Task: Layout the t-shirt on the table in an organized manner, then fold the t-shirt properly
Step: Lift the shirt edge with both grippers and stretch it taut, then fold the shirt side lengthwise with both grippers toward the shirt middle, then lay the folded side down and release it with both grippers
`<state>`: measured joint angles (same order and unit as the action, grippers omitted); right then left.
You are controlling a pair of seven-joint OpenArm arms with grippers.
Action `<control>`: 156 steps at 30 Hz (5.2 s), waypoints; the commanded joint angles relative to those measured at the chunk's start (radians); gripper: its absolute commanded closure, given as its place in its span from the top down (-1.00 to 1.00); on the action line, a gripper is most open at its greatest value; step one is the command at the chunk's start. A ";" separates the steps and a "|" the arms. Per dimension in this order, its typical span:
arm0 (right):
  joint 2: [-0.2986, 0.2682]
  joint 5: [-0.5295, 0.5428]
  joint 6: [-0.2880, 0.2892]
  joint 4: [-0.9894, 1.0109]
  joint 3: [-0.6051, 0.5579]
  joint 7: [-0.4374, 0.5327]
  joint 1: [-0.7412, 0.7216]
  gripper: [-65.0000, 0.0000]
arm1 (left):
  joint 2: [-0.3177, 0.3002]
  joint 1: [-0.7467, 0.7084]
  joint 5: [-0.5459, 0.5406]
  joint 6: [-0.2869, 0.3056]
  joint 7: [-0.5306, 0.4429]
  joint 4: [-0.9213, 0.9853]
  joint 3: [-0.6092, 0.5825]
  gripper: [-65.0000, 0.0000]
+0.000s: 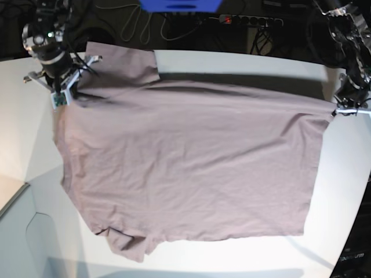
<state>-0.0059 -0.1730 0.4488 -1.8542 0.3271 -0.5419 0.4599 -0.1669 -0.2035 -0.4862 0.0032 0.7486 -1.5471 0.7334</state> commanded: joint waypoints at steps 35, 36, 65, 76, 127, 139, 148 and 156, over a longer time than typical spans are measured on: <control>-0.016 0.007 0.118 0.100 -0.003 0.021 -0.206 -1.00 | 0.056 0.174 -0.006 0.002 -0.019 -0.068 0.160 -1.00; -0.016 0.007 0.118 0.124 0.000 0.026 -0.230 -1.00 | 0.056 0.197 -0.006 0.002 -0.019 -0.040 0.160 -1.00; -0.102 0.005 0.118 0.586 -0.006 0.059 -0.666 -1.00 | 0.014 0.543 -0.004 0.002 -0.030 0.365 0.061 -1.00; -0.111 0.005 0.115 0.583 0.000 0.079 -0.666 -0.30 | -0.016 0.571 -0.006 0.002 -0.030 0.445 0.059 -0.16; -0.157 0.005 0.117 0.655 0.106 0.081 -0.524 -0.09 | -0.030 0.419 0.004 0.002 -0.120 0.535 -0.045 -1.00; -0.176 0.005 0.120 0.611 0.106 0.075 -0.476 -1.00 | -0.032 0.342 -0.006 0.002 -0.107 0.400 -0.039 -1.00; -0.177 0.005 0.166 0.402 0.106 0.075 -0.378 -1.00 | -0.032 0.302 -0.006 0.002 0.022 0.149 -0.030 -1.00; -0.222 0.007 0.166 0.316 0.070 0.053 -0.465 -1.00 | -0.044 0.387 0.005 -0.002 0.047 0.122 0.008 -1.00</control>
<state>-0.2062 -0.1650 0.6239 -1.5166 0.3923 -0.5209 0.0242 -0.1810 0.1478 -0.4763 0.0010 0.8444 -1.4006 0.7380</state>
